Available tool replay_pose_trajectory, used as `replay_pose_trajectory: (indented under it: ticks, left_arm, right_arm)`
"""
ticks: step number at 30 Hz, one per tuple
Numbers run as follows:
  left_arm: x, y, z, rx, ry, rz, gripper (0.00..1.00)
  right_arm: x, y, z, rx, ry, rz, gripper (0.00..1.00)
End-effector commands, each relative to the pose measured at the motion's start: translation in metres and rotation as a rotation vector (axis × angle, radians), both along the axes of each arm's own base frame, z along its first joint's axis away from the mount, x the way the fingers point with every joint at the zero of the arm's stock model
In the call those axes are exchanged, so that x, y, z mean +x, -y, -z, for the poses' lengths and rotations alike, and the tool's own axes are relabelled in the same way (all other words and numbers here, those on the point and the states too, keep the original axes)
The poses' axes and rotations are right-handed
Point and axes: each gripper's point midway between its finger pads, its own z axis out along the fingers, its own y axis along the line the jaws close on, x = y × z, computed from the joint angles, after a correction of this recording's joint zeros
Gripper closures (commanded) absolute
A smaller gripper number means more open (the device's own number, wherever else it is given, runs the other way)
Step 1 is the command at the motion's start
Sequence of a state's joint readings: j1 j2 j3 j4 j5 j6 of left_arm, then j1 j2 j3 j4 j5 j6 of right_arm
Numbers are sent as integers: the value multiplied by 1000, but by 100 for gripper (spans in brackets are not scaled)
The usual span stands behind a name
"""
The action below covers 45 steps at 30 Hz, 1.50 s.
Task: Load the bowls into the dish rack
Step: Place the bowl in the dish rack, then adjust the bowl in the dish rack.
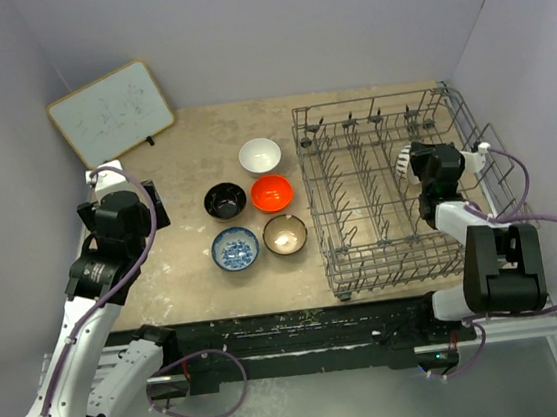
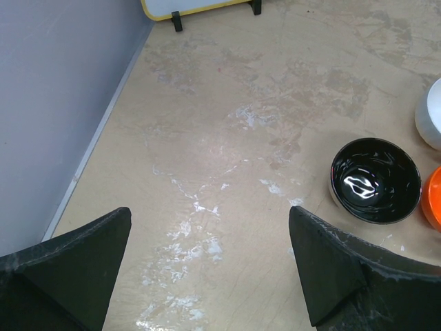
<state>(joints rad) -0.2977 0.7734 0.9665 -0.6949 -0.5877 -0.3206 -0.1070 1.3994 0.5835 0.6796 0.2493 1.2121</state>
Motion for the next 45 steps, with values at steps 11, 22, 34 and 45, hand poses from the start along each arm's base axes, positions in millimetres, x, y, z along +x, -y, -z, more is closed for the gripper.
replay_pose_trajectory:
  ticks: [11,22,34,45]
  left_arm:
    - [6,5,-10,-11,52,16,1]
    - [4,5,-17,-18,58,16,1]
    - [4,6,-29,-34,74,19,1]
    - [6,4,-32,-16,67,7,1]
  right_arm:
    - [1,-8,-58,-23,88,-38,63]
    - [-1,-18,-95,-269,-60,-193,38]
    - [-44,-27,-85,-612,-479,-554,24]
    - [-25,-49,-18,-496,-542,-710,35]
